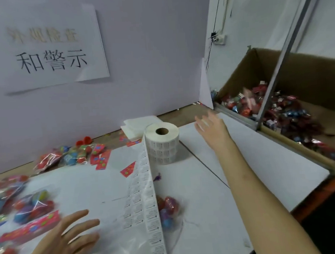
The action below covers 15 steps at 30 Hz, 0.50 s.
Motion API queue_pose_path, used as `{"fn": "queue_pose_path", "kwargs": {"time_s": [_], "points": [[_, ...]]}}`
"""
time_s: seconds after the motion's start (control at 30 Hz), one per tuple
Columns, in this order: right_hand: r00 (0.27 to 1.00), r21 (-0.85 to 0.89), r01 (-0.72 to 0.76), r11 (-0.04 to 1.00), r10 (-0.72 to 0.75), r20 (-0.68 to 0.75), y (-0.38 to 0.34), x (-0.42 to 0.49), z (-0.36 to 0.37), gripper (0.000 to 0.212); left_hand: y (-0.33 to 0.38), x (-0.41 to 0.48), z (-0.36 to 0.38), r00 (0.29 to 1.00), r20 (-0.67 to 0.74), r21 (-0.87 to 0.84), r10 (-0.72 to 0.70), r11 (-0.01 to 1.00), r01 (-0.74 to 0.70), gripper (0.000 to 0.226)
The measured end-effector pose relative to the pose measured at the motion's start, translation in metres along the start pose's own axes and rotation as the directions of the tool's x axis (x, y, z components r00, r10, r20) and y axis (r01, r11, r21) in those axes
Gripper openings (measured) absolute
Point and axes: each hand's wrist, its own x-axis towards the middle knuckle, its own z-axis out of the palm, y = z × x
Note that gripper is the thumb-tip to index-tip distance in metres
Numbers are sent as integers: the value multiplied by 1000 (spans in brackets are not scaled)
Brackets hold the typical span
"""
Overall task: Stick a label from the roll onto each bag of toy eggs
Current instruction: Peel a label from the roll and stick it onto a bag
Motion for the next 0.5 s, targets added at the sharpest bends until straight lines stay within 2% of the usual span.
{"fn": "queue_pose_path", "kwargs": {"time_s": [0.03,0.07,0.13,0.2,0.33,0.43,0.5], "points": [[1000,-101,-18,995,18,-4,7,0,-8,34,-1,2,-3,993,-113,53,31,998,-25,46],[999,-165,-28,986,30,11,14,-1,-14,33,-1,3,-3,986,-159,89,48,995,-34,43],[998,-224,-34,974,47,51,26,-7,-19,38,-2,1,2,987,-155,94,46,995,-31,38],[994,-250,-29,968,54,91,33,-16,-12,32,-7,0,1,981,-169,97,92,992,-77,33],[954,-338,28,941,75,289,48,-43,32,21,-11,-15,4,939,-137,143,316,944,-296,31],[874,-460,111,881,134,467,68,-73,76,19,-11,-19,2,816,-230,258,530,842,-475,19],[821,-544,184,819,177,543,89,-90,103,21,-10,-20,-1,653,-293,417,698,708,-570,11]]}}
